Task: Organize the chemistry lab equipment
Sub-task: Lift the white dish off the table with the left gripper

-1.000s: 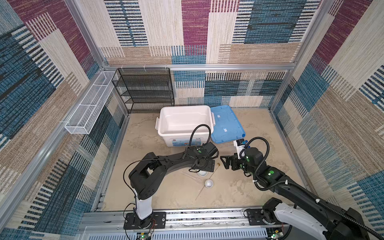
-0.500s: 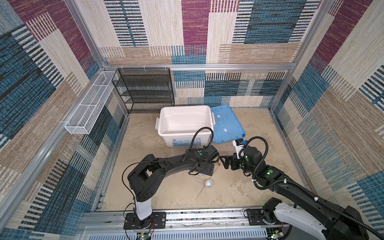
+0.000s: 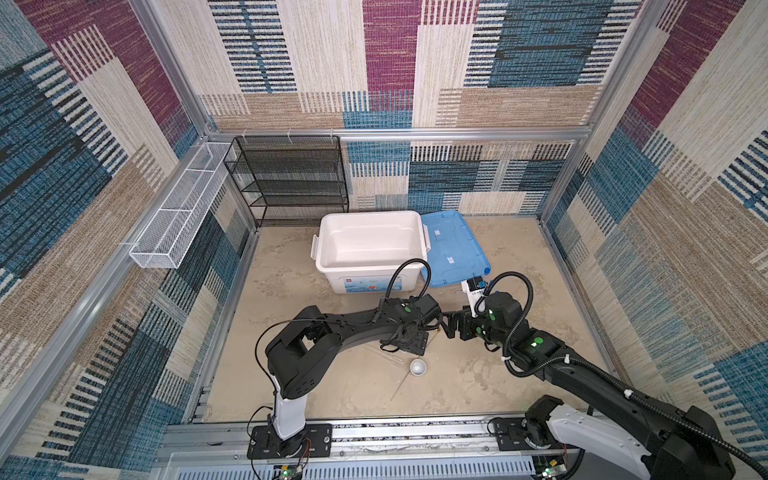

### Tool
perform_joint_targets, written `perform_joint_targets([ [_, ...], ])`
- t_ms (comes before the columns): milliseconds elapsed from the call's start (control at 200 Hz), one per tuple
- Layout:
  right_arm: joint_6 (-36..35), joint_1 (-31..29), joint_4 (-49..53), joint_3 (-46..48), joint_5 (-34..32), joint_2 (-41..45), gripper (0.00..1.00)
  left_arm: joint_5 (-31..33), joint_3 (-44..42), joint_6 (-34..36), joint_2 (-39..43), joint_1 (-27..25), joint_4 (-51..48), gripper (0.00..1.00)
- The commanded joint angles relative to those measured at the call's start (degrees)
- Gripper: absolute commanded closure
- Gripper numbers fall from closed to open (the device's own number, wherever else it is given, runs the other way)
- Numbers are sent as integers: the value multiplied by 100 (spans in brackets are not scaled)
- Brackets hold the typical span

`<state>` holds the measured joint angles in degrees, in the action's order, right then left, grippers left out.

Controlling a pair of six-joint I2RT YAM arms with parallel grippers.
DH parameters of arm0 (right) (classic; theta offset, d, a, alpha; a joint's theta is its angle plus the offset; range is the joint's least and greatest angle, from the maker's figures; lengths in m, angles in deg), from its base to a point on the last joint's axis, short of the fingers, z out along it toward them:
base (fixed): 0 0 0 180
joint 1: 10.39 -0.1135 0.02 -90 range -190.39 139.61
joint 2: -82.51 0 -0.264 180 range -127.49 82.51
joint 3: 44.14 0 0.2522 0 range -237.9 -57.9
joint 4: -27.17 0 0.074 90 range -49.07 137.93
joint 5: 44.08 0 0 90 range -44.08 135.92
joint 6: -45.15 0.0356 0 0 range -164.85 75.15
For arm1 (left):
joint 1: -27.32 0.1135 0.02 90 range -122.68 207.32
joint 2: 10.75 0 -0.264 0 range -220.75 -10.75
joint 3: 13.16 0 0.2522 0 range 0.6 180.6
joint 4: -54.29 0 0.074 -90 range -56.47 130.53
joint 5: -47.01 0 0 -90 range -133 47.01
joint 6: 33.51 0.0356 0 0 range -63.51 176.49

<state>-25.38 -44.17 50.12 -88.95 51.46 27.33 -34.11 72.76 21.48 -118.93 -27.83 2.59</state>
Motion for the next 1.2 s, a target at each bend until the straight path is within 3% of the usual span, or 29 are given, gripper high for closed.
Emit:
perform_joint_targets([
  [0, 45, -6, -234, 92, 265, 67, 1, 140, 33, -26, -19, 4, -32, 19],
  [761, 14, -6, -250, 274, 314, 287, 1, 105, 46, -13, -33, 9, -21, 28],
  [1197, 40, -6, -1025, 713, 1202, 864, 1, -18, -25, 80, 770, 158, 21, 32],
])
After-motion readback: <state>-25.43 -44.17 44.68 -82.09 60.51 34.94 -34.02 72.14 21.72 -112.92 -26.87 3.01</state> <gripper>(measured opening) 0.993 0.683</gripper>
